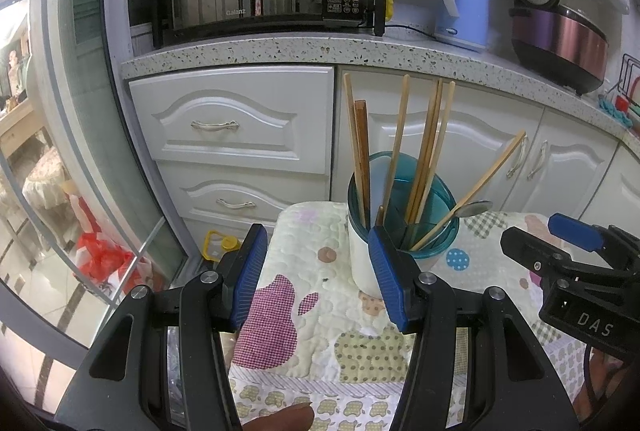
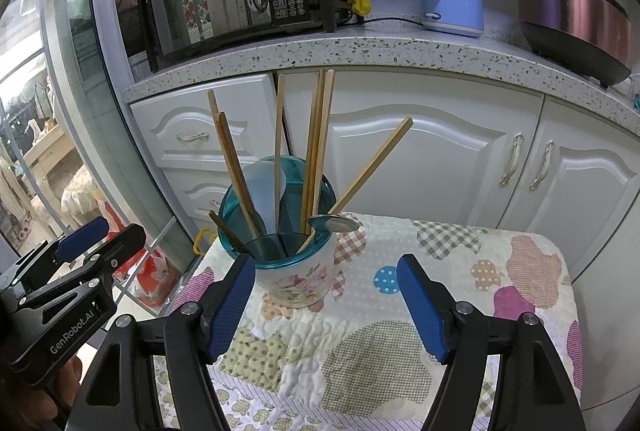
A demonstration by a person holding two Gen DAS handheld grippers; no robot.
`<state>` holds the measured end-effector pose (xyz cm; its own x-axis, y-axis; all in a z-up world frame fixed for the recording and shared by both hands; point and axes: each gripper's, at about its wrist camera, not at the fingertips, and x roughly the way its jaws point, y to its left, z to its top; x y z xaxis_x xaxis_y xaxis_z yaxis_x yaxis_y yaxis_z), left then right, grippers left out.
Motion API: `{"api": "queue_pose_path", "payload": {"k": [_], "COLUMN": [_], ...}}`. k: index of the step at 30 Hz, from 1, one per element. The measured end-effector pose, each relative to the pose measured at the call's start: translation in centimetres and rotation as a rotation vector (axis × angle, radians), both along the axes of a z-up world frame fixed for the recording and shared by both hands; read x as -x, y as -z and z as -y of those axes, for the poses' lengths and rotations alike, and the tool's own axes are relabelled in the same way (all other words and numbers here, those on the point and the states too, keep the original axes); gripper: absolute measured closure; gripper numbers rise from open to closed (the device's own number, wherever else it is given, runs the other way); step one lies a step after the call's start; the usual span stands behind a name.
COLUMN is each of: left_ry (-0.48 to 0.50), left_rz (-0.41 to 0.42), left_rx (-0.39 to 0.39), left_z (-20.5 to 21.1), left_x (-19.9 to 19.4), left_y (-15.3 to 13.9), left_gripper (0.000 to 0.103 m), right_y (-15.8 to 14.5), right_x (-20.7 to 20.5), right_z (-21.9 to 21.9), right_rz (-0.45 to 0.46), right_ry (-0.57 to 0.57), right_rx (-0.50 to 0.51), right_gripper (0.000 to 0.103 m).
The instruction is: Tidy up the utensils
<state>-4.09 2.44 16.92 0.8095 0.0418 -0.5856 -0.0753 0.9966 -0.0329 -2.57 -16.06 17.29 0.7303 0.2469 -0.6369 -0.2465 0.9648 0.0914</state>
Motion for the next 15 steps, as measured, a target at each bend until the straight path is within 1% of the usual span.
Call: {"api": "queue_pose_path", "payload": {"k": [15], "left_ry": [-0.001], "left_rz": [-0.003], "left_rx": [0.0], "left_z": [0.01], "left_x": [0.02], "left_y": [0.15], "left_gripper": [0.05], "right_y": [0.04], "right_x": [0.0], "right_z": [-0.48], "right_rz": [-0.005], "right_ry": [-0.006], "right_rx": [0.007], "right_gripper": [0.031]}}
